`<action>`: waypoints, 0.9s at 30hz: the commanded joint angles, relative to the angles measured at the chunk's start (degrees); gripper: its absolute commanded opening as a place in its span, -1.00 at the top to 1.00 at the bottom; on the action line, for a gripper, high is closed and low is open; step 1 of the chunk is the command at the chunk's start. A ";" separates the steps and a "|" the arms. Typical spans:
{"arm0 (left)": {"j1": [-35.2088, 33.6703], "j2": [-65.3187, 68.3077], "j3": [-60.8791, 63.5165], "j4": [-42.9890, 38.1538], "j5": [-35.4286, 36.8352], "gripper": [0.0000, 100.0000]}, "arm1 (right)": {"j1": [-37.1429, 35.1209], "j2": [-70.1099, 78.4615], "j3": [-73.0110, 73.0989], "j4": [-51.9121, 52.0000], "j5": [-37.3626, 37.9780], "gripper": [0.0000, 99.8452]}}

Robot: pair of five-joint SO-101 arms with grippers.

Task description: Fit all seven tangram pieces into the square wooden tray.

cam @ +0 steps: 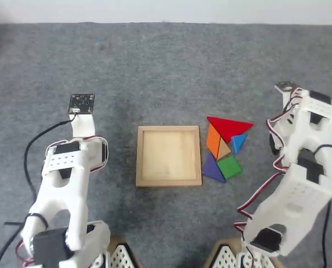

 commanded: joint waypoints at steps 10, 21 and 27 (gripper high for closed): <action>0.35 -0.44 -0.31 -1.14 -0.44 0.75 | -0.31 0.31 -0.88 -4.26 -0.62 0.28; 0.35 -0.44 -0.31 -1.14 -0.44 0.75 | -2.86 3.30 -2.73 -4.18 -0.44 0.28; 0.26 -0.44 -0.31 -1.14 -0.44 0.75 | -2.95 4.70 -2.73 -4.35 -0.44 0.28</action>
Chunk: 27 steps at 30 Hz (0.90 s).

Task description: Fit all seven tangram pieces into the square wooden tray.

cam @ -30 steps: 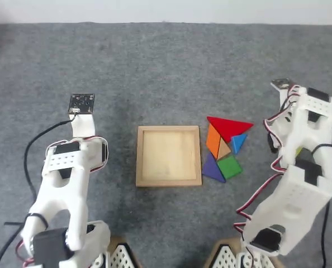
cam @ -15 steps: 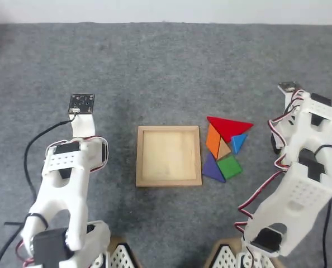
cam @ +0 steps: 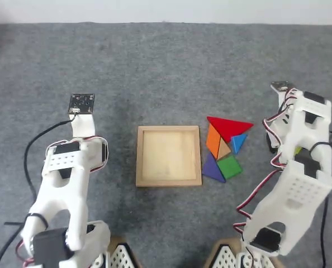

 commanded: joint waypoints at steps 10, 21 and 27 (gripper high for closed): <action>0.26 -0.44 -0.31 -1.14 -0.44 0.75 | -1.10 0.75 -1.58 -1.27 -0.09 0.28; 0.26 -0.44 -0.31 -1.14 -0.44 0.75 | -1.01 0.84 -1.49 0.22 -0.35 0.75; 0.26 -0.44 -0.31 -1.14 -0.44 0.75 | -0.92 0.75 -1.49 0.22 -0.35 0.73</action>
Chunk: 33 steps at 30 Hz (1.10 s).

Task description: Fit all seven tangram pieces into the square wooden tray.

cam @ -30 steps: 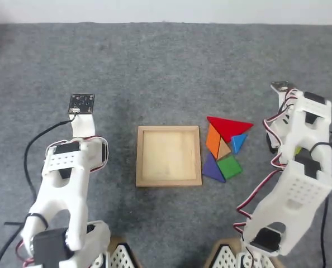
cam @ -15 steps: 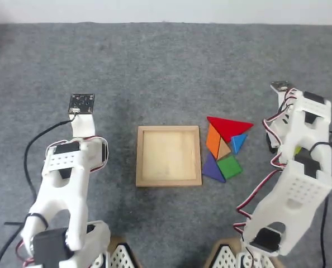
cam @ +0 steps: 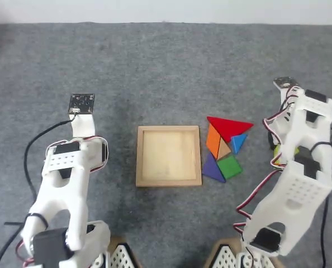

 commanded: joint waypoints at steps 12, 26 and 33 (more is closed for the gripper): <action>0.26 -0.44 -0.40 -1.14 -0.44 0.75 | 4.79 -4.00 -6.24 12.97 -1.58 0.60; 0.35 -0.44 -0.40 -1.14 -0.44 0.75 | 9.36 -10.95 1.14 15.96 -19.96 0.50; 0.35 -0.44 -0.13 -2.20 -0.44 0.75 | 3.21 -14.55 16.26 2.42 -20.40 0.41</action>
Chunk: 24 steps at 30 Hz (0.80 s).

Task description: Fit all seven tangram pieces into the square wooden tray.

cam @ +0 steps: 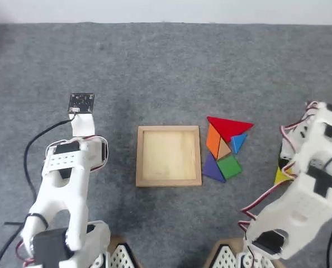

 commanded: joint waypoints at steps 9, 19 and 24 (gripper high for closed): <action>0.35 -0.44 -0.04 -1.14 -0.44 0.75 | -8.22 -10.59 6.15 -8.66 -3.16 0.12; 0.35 -0.44 -0.04 -1.14 -0.44 0.75 | -8.04 -1.01 5.89 -9.10 0.00 0.23; 0.35 -0.44 -0.04 -1.14 -0.44 0.75 | -7.96 0.31 5.89 -9.19 0.00 0.34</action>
